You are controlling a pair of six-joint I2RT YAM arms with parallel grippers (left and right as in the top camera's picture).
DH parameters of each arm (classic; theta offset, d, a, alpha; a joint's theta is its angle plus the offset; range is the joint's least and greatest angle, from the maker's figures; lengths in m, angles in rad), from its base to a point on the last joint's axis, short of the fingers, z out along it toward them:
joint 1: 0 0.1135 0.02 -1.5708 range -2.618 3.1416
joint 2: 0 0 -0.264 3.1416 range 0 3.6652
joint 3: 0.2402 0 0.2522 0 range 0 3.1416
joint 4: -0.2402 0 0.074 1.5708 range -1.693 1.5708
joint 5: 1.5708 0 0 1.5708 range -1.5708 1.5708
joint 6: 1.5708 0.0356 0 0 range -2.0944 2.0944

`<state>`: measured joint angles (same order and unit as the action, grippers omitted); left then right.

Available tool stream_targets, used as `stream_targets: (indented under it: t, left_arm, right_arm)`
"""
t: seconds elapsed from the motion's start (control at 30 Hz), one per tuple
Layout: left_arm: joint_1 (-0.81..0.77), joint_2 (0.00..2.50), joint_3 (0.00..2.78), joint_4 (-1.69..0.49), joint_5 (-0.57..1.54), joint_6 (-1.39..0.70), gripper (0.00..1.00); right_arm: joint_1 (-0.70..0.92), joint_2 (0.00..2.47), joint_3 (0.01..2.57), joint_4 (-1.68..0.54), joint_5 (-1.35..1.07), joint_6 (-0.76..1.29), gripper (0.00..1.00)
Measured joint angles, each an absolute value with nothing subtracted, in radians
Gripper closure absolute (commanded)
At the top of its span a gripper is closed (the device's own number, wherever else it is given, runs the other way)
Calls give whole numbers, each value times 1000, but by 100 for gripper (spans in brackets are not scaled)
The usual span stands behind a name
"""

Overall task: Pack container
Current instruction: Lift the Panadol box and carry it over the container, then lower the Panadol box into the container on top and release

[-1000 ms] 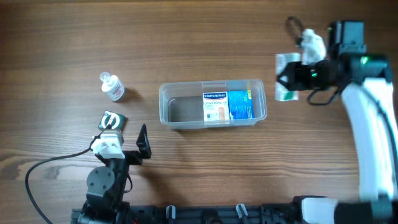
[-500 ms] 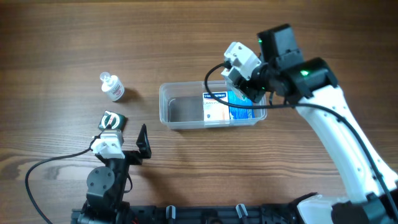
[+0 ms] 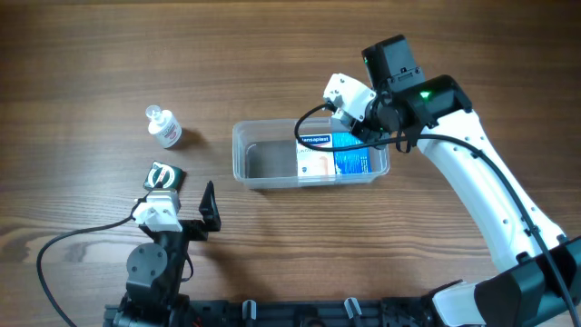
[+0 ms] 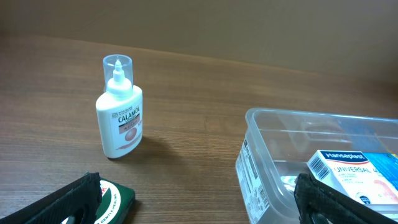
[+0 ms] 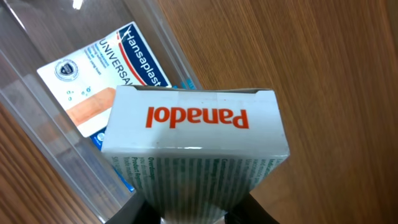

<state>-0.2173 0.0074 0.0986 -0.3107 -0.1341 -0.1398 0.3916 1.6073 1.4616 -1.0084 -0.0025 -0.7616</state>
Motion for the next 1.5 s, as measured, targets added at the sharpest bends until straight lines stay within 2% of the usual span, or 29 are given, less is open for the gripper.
stream_targets:
  t: [0.33,0.7,1.07,1.33,1.5]
  left_arm:
    - [-217,7,99,-311,-134,-140,0]
    - [-217,7,99,-311,-134,-140,0]
    - [-217,7,99,-311,-134,-140,0]
    - [-217,7,99,-311,-134,-140,0]
    - [-217,7,99,-311,-134,-140,0]
  right_arm:
    - [405,1607,1462,-1013,39,-828,66]
    - [411,1607,1462,-1038,78,-892,65]
    - [505,1616,1462,-1096,81,-896,67]
    - [505,1721,1462,-1077,110,-902,69]
    - [505,1772,1461,-1053,139,-905,65]
